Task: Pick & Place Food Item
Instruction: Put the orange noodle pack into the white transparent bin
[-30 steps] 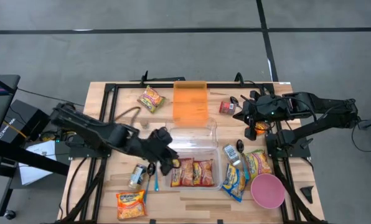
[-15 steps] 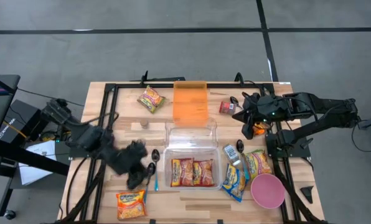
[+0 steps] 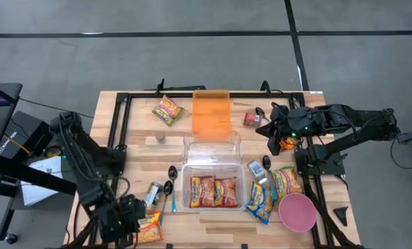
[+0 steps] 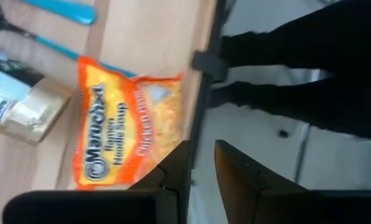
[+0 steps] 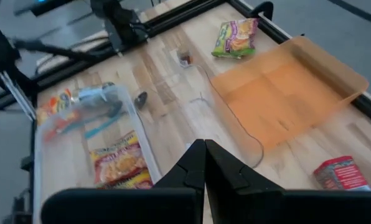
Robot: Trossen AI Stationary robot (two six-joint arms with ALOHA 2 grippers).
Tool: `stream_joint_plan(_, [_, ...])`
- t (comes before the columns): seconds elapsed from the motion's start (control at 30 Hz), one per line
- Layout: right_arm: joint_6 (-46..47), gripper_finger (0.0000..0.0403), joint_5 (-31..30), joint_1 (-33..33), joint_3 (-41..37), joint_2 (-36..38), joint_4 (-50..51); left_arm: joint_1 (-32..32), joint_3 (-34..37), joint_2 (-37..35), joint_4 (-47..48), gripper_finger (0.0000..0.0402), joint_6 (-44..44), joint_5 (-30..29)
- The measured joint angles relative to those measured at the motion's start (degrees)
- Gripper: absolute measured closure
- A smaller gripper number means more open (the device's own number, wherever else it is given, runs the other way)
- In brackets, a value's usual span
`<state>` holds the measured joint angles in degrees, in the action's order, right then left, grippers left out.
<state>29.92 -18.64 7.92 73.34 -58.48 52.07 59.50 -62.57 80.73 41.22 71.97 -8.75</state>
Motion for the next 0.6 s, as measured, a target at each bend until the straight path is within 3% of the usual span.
stream_joint_plan(0.33, [3.1,0.0403,0.2,1.5,0.0,-0.9,-0.8,0.9,4.6,8.9,-5.1,0.0334,-4.5,-0.2])
stream_joint_plan(0.6, [3.1,0.0403,0.4,3.0,0.0,-2.8,-1.1,0.9,4.6,10.4,-9.7,0.0334,-4.0,-2.0])
